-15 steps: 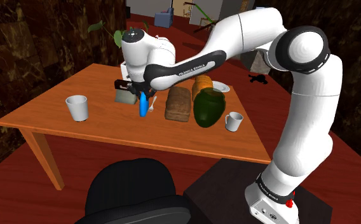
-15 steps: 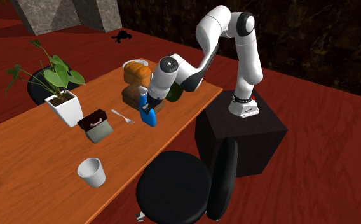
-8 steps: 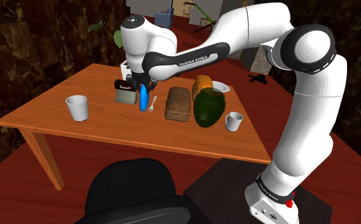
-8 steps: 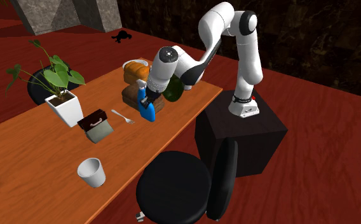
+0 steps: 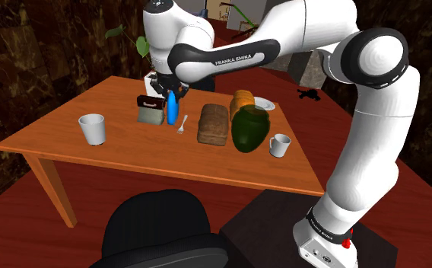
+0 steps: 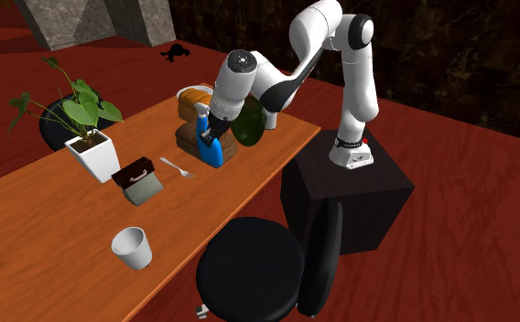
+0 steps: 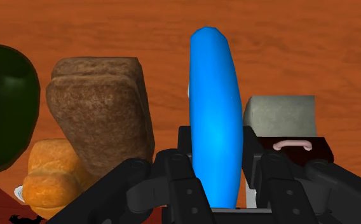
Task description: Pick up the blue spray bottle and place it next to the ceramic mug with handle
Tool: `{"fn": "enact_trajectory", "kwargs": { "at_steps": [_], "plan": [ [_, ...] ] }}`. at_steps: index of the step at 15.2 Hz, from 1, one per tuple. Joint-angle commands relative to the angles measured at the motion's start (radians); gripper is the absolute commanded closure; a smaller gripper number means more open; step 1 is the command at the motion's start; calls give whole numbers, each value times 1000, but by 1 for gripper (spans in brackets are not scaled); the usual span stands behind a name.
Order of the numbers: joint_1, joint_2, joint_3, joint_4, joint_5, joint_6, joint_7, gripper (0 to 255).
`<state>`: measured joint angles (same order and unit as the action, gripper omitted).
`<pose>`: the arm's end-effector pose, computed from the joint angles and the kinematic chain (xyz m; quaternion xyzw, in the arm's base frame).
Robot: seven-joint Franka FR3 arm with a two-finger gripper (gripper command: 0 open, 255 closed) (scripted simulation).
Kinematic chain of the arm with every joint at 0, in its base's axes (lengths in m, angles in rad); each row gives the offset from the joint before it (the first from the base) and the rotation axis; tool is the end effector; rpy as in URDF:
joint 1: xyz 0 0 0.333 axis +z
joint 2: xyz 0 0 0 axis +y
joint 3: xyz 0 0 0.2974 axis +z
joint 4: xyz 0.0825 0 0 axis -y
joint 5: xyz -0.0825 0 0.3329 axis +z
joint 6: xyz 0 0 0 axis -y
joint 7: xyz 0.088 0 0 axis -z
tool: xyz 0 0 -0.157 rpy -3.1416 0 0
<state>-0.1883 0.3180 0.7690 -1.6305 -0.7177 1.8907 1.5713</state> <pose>0.5591 0.2223 0.4404 0.8955 -0.3800 0.2134 0.0906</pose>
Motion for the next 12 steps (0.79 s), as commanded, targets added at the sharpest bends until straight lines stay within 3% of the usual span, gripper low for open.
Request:
{"fn": "enact_trajectory", "kwargs": {
  "at_steps": [1,12],
  "plan": [
    [1,-5,3,23,9,-22,-15,255],
    [22,-10,13,159,31,-145,-81,255]
  ]
}}
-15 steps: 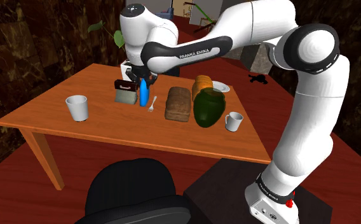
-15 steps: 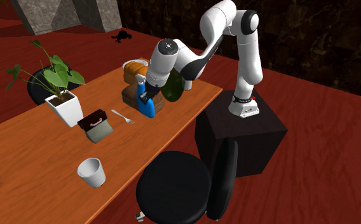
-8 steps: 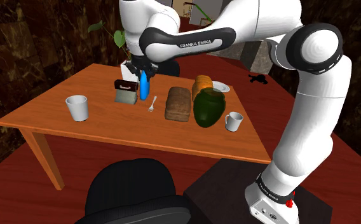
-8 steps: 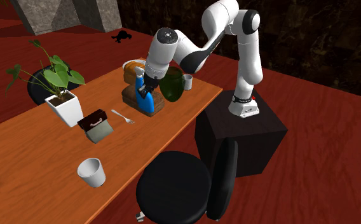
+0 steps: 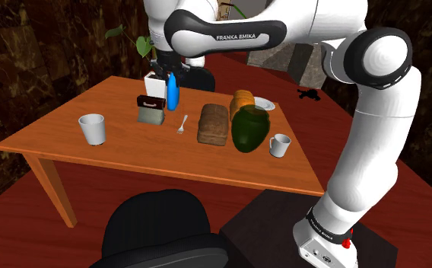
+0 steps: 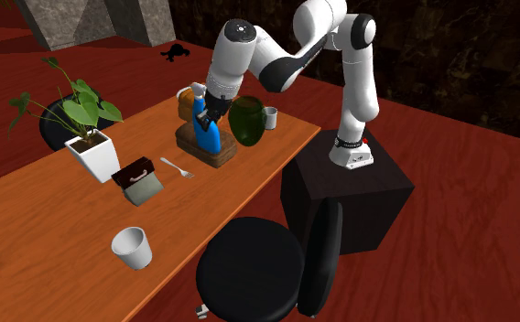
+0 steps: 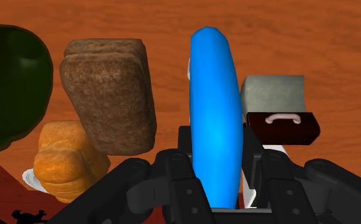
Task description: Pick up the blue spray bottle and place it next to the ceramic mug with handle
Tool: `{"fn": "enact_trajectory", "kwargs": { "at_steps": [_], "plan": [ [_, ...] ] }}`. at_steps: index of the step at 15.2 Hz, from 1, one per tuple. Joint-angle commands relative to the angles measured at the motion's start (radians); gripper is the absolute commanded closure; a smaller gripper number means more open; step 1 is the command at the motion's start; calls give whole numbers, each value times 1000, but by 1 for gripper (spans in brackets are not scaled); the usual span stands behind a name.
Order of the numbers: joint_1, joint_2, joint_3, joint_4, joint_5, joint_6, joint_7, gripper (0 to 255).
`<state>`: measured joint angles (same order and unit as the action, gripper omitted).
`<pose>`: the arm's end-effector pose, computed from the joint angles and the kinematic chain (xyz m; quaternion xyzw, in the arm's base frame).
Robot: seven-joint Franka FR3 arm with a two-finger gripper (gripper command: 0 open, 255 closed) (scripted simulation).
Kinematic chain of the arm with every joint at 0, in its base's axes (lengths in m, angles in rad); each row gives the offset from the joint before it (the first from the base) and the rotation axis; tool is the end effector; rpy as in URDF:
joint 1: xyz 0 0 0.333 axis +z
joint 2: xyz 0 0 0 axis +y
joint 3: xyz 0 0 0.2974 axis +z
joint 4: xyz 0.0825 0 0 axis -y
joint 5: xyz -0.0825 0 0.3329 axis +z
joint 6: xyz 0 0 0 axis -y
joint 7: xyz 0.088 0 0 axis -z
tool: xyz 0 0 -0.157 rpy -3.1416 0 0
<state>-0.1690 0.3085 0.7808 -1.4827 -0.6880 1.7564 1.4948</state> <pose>0.5584 0.2209 0.4977 0.8955 -0.3800 0.2134 0.0905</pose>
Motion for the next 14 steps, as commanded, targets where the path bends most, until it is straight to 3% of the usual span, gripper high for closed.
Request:
{"fn": "enact_trajectory", "kwargs": {
  "at_steps": [1,11,14],
  "plan": [
    [5,1,1,26,2,-23,-11,255],
    [52,30,2,191,-12,-153,-64,255],
    [-80,-111,10,24,89,-57,-120,255]
  ]
}}
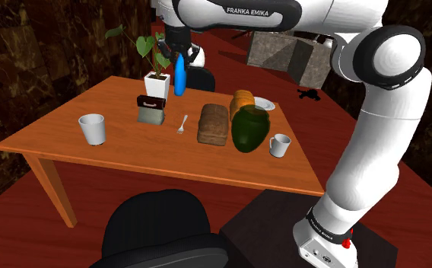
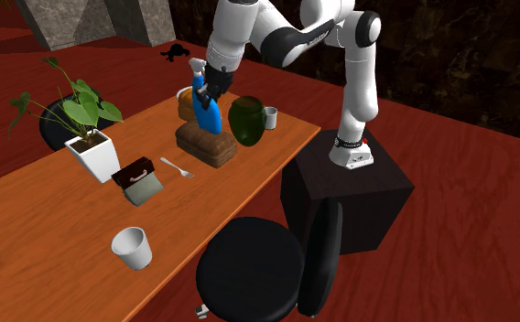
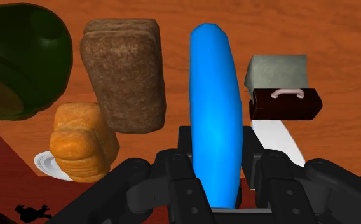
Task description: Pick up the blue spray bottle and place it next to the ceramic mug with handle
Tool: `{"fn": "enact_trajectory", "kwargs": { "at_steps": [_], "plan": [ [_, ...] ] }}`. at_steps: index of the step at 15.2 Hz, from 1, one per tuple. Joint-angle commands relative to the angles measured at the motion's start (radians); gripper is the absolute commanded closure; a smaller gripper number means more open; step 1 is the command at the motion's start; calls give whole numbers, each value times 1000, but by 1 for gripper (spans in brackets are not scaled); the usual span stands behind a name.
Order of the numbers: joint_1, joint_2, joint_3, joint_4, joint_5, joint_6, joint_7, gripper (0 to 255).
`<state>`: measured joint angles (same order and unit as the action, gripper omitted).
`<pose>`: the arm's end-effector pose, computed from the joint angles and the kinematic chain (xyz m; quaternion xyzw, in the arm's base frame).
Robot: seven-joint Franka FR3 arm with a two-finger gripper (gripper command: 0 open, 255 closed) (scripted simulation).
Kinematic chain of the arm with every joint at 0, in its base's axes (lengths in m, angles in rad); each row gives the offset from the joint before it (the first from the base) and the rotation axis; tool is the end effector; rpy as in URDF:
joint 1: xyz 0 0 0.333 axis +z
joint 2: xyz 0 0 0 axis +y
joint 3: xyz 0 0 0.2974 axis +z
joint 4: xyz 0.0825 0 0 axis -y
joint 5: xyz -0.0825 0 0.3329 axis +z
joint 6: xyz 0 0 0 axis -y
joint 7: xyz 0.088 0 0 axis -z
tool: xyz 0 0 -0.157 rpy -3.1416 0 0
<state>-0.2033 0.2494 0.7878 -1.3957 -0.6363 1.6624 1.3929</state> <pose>0.5484 0.1977 0.5541 0.8956 -0.3795 0.2135 0.0908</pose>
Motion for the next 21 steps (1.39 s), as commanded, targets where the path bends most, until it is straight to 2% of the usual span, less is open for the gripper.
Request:
{"fn": "enact_trajectory", "kwargs": {
  "at_steps": [1,4,7,13,21],
  "plan": [
    [-83,-98,0,-112,73,67,-43,255],
    [-170,-232,-31,-245,179,153,-132,255],
    [-217,-351,-89,-360,273,223,-230,255],
    [-248,-528,-232,-541,397,320,-417,255],
    [-266,-670,-417,-706,469,402,-639,255]
  ]
}}
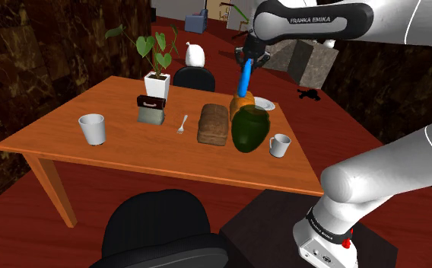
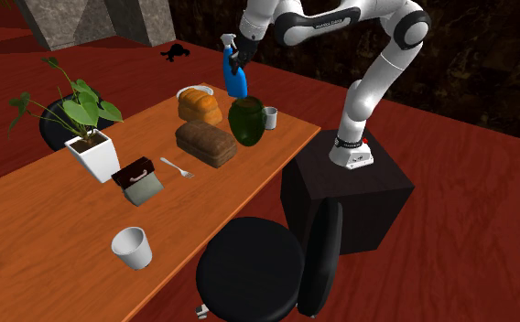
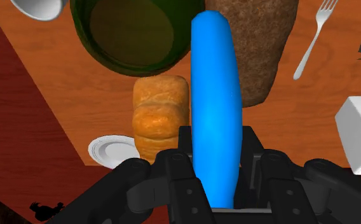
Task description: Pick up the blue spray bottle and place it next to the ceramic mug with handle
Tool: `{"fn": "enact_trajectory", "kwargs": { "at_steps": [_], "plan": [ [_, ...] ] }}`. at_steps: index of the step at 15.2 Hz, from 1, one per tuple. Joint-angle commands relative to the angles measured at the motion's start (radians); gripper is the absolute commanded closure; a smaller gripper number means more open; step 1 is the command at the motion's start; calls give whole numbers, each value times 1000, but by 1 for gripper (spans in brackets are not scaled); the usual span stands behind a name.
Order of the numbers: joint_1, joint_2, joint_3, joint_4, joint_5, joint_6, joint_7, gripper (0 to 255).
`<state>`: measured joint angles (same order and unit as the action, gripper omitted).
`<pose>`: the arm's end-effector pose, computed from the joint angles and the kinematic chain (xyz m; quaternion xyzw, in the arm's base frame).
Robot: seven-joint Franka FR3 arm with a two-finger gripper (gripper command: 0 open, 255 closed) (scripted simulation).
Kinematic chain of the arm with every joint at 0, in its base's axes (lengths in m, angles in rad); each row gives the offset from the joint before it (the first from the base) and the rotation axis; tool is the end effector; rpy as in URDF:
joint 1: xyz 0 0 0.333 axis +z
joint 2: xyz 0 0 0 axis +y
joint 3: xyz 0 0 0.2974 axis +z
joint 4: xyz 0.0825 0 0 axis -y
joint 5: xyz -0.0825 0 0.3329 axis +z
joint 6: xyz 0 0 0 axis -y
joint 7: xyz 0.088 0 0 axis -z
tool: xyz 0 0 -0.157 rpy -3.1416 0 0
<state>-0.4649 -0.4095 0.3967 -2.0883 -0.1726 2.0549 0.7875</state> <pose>0.4431 -0.0252 0.5598 0.8952 -0.3807 0.2129 0.0909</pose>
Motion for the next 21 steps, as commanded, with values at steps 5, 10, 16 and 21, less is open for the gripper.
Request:
{"fn": "enact_trajectory", "kwargs": {
  "at_steps": [5,10,16,21],
  "plan": [
    [-22,-60,-136,-77,21,48,-164,255],
    [-45,-82,-244,-113,27,81,-293,255],
    [-77,-73,-369,-117,32,114,-447,255],
    [-101,-37,-474,-89,43,137,-577,255]
  ]
}}
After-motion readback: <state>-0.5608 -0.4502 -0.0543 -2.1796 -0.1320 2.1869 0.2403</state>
